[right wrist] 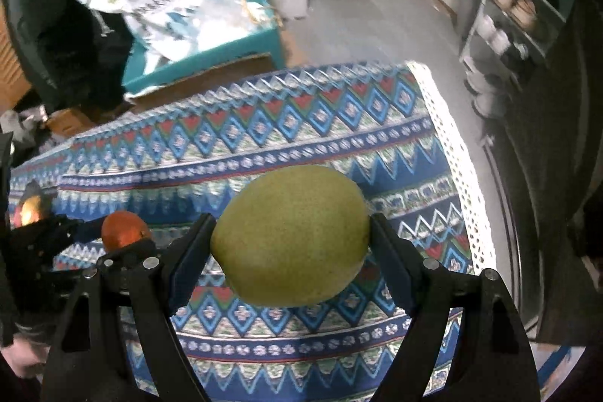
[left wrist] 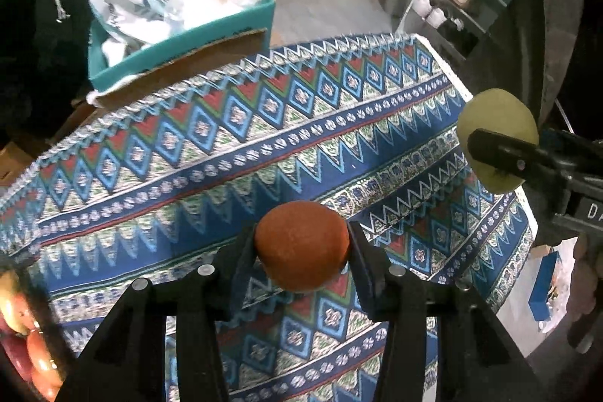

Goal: Organize fruits
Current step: 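Carry the tangerine in the left tool and the pear in the right tool over the bowl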

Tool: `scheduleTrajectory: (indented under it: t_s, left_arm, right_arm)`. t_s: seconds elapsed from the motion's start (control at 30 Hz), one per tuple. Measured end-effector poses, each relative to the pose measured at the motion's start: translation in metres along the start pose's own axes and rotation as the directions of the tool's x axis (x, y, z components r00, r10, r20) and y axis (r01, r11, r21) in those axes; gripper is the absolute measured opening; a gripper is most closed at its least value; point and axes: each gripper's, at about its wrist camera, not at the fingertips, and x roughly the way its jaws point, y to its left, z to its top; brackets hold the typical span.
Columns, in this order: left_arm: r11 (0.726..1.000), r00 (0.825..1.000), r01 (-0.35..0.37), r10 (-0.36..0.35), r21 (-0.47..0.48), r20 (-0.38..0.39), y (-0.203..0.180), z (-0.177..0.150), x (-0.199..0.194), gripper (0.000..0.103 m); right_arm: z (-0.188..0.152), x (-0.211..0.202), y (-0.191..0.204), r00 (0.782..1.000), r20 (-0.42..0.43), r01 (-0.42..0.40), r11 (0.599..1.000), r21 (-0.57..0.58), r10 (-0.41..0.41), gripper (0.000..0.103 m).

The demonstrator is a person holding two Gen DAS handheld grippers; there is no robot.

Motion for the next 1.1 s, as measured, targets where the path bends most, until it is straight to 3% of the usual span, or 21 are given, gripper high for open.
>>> scheduleTrajectory:
  t_s: [0.57, 1.1]
  left_arm:
    - [0.999, 0.992, -0.022, 0.019, 0.025, 0.122, 0.026, -0.007, -0.095, 0.048]
    - [0.998, 0.981, -0.066, 0.065, -0.001, 0.185, 0.079, -0.045, -0.157, 0.048]
  right_arm:
    - [0.007, -0.058, 0.077, 0.992, 0.084, -0.077, 0.984, -0.162, 0.092, 0.081]
    - [0.005, -0.077, 0.151, 0.980, 0.083, -0.151, 0.948, -0.280, 0.180, 0.081]
